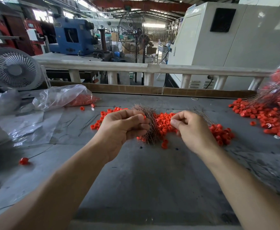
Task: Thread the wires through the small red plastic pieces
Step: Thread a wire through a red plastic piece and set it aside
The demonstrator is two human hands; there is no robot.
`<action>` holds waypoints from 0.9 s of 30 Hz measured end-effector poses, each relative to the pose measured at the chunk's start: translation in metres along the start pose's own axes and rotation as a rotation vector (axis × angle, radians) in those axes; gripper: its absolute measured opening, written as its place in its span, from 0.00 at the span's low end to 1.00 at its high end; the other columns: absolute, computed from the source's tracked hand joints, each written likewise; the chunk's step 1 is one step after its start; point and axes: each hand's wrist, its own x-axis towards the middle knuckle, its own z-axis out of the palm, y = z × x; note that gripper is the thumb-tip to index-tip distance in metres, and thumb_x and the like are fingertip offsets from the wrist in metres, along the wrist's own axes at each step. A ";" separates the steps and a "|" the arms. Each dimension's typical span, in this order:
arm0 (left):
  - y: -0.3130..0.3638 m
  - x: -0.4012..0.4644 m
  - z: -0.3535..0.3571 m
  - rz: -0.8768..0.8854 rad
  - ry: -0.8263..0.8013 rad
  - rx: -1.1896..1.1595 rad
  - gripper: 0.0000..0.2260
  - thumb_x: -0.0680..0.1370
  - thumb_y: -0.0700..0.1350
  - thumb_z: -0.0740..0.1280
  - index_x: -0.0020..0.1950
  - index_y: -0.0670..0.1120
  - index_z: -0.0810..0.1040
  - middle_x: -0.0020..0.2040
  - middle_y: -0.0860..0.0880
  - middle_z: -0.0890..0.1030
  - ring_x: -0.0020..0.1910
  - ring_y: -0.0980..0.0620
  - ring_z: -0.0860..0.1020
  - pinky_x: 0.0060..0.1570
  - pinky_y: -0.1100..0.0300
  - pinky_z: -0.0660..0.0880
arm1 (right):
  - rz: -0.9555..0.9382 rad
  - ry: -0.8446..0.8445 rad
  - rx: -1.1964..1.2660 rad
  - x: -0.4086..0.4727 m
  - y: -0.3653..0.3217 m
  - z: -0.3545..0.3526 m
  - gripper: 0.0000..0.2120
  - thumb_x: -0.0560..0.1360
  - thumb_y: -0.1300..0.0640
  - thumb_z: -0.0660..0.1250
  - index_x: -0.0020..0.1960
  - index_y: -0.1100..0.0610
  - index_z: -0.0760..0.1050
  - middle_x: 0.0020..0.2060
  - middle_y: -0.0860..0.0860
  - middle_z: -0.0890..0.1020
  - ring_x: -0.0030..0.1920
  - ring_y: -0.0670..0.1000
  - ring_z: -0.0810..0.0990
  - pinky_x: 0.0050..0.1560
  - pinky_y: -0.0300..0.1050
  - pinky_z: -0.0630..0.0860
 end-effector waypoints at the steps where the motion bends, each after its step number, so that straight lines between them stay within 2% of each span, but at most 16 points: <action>1: -0.001 0.000 0.000 -0.001 -0.005 0.005 0.14 0.69 0.41 0.75 0.53 0.37 0.81 0.47 0.38 0.85 0.44 0.45 0.86 0.42 0.57 0.83 | 0.013 -0.010 0.148 -0.003 -0.005 0.000 0.05 0.80 0.59 0.70 0.46 0.51 0.80 0.37 0.47 0.83 0.34 0.44 0.78 0.35 0.42 0.71; 4: -0.003 0.000 0.001 -0.002 -0.012 0.023 0.16 0.70 0.42 0.75 0.54 0.37 0.81 0.49 0.36 0.86 0.46 0.44 0.86 0.43 0.57 0.83 | 0.036 -0.065 0.501 -0.012 -0.020 0.001 0.06 0.79 0.66 0.68 0.48 0.57 0.81 0.37 0.53 0.82 0.33 0.46 0.78 0.27 0.40 0.73; 9: -0.004 -0.001 0.003 0.015 -0.038 0.021 0.16 0.70 0.42 0.76 0.55 0.37 0.81 0.49 0.36 0.86 0.46 0.43 0.86 0.43 0.57 0.82 | 0.026 -0.158 0.685 -0.021 -0.032 0.004 0.08 0.79 0.69 0.67 0.50 0.59 0.82 0.39 0.53 0.83 0.36 0.48 0.79 0.31 0.40 0.78; 14: -0.005 -0.002 0.006 0.036 -0.084 -0.006 0.10 0.70 0.41 0.76 0.50 0.41 0.84 0.45 0.38 0.86 0.44 0.45 0.86 0.43 0.57 0.83 | -0.079 -0.110 0.535 -0.024 -0.036 0.010 0.07 0.78 0.66 0.71 0.48 0.56 0.83 0.34 0.49 0.83 0.35 0.46 0.80 0.33 0.42 0.79; 21: -0.005 -0.003 0.007 0.030 -0.079 -0.005 0.08 0.70 0.40 0.75 0.48 0.42 0.86 0.47 0.36 0.85 0.46 0.43 0.86 0.45 0.57 0.83 | -0.222 -0.010 0.290 -0.029 -0.036 0.010 0.07 0.78 0.59 0.72 0.49 0.48 0.86 0.33 0.44 0.84 0.32 0.43 0.81 0.36 0.40 0.79; 24: -0.005 -0.003 0.007 0.038 -0.081 -0.017 0.11 0.70 0.40 0.75 0.51 0.39 0.84 0.47 0.37 0.85 0.46 0.44 0.86 0.45 0.57 0.83 | -0.280 -0.007 0.218 -0.030 -0.037 0.009 0.07 0.78 0.60 0.72 0.53 0.51 0.87 0.41 0.43 0.85 0.41 0.43 0.84 0.46 0.44 0.82; 27: -0.005 -0.002 0.008 0.044 -0.075 -0.018 0.12 0.70 0.40 0.74 0.52 0.38 0.84 0.46 0.37 0.85 0.45 0.45 0.86 0.45 0.57 0.83 | -0.317 -0.020 0.175 -0.031 -0.039 0.009 0.08 0.77 0.61 0.73 0.55 0.54 0.87 0.46 0.45 0.86 0.45 0.44 0.84 0.51 0.48 0.82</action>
